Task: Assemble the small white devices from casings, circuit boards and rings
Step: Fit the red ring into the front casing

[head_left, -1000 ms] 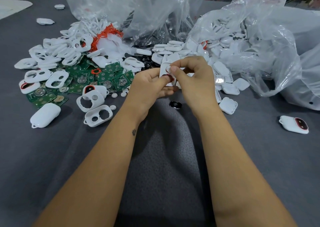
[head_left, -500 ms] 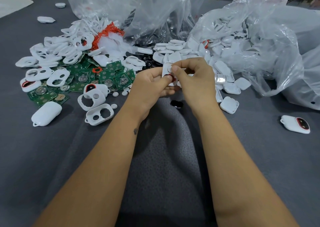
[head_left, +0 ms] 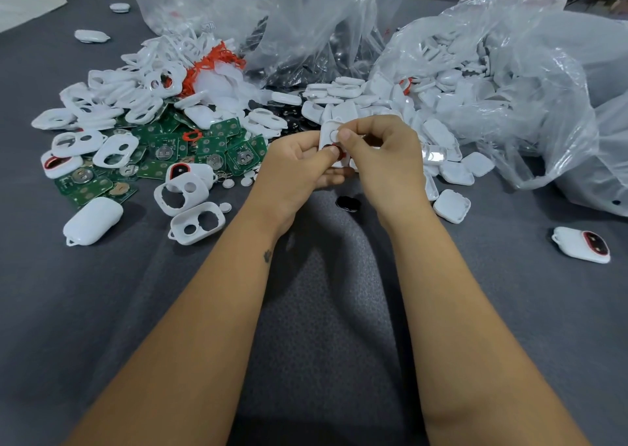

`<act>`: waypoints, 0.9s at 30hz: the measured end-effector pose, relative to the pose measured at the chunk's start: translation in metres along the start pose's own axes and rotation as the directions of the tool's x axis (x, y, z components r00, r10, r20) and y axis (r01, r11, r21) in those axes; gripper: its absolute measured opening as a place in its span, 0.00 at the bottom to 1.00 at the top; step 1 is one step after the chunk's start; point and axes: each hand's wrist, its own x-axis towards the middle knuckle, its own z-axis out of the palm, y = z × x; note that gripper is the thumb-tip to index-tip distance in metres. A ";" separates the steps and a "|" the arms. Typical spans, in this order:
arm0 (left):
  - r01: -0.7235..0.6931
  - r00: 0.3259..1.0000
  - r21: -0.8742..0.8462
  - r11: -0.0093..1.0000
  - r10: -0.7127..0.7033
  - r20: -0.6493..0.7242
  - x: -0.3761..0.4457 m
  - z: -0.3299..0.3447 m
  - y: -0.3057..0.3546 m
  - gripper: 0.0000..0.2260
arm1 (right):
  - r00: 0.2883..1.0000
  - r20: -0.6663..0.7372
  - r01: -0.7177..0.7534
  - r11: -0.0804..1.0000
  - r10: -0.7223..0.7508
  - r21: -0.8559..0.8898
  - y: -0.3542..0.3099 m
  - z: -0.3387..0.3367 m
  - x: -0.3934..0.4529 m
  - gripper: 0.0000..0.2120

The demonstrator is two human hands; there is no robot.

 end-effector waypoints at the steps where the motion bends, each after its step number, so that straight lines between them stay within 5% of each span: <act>1: -0.002 1.000 -0.001 1.000 0.002 0.001 0.000 0.000 0.000 0.10 | 1.000 -0.006 0.006 1.000 -0.006 -0.014 0.000 0.000 0.000 0.09; 21: -0.038 0.998 -0.067 0.997 0.041 0.043 -0.001 0.002 0.000 0.11 | 0.977 -0.182 0.093 0.990 -0.111 -0.102 0.011 0.016 -0.004 0.07; 27: -0.047 0.999 -0.005 0.999 0.047 0.028 -0.002 0.001 0.004 0.10 | 0.988 -0.134 -0.068 0.996 0.075 0.057 0.008 0.013 -0.003 0.09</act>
